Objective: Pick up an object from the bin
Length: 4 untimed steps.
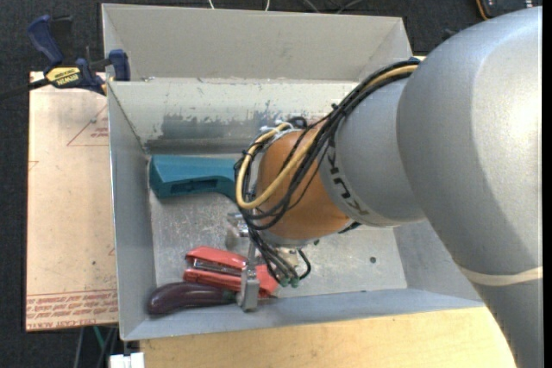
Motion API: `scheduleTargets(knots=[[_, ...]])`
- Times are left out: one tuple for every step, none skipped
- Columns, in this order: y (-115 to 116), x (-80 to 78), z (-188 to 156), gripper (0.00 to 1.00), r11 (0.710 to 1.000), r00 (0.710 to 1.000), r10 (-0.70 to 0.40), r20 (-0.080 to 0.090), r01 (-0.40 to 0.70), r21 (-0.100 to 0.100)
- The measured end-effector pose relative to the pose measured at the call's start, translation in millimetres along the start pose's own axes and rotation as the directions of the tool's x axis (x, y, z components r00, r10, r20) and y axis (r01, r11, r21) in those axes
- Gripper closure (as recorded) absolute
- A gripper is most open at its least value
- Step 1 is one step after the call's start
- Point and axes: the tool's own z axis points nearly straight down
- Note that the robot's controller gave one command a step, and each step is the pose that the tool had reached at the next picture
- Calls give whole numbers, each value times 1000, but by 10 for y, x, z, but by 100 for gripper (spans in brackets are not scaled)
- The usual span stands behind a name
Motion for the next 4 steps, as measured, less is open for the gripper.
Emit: scheduleTargets(knots=[[-72,1,3,100,996,996,90,-13,-90,-3],[-72,1,3,100,996,996,91,-13,-91,-3],[-74,7,-41,100,996,996,91,-16,-91,-2],[-79,17,-269,100,996,996,91,-20,-91,-1]])
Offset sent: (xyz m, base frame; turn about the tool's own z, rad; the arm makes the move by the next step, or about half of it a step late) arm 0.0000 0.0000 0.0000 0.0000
